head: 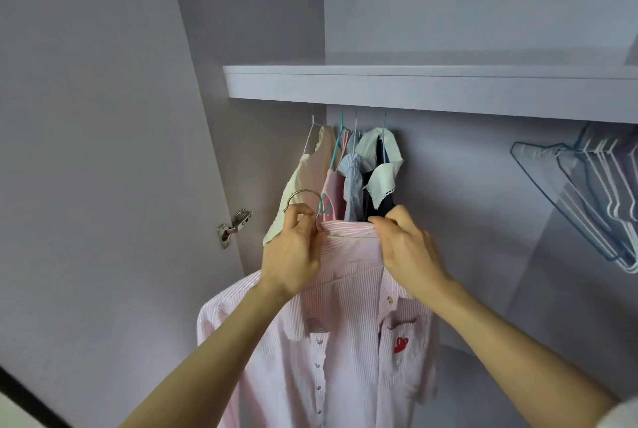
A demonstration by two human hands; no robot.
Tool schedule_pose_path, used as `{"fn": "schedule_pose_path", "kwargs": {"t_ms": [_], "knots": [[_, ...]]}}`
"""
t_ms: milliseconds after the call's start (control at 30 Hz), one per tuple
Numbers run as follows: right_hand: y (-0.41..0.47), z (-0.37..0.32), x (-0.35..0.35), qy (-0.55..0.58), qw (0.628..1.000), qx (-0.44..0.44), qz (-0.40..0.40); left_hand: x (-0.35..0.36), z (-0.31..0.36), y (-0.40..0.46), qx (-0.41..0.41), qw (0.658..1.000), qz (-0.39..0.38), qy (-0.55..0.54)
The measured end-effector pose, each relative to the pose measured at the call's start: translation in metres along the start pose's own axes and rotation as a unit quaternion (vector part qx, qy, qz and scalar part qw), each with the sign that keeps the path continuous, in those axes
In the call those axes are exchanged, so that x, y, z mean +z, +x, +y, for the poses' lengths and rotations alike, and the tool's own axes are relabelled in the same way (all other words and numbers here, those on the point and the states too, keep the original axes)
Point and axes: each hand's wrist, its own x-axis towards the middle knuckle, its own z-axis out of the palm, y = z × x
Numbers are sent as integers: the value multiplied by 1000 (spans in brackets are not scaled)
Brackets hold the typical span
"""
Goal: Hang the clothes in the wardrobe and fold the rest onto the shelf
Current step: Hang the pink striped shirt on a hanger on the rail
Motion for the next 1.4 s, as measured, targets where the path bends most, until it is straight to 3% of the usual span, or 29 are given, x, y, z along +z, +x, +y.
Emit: {"fn": "schedule_pose_path", "kwargs": {"t_ms": [200, 333, 500, 667, 833, 1267, 1400], "knots": [[-13, 1, -3, 207, 978, -33, 18, -6, -7, 8, -4, 993, 37, -113], [-27, 37, 4, 86, 992, 79, 56, -10, -13, 9, 15, 987, 38, -154], [-32, 67, 21, 24, 984, 162, -72, -15, -19, 10, 24, 986, 43, -162], [-28, 70, 33, 94, 953, 251, -139, -22, -21, 9, 15, 989, 59, -133], [-31, 73, 36, 132, 939, 244, -202, -25, -30, 7, -13, 993, 78, -92], [-15, 84, 11, 242, 944, 213, -76, -32, -40, 4, -20, 997, 57, -47], [-16, 79, 2, 104, 985, 134, -27, -32, -42, 11, -26, 991, 77, -108]]}}
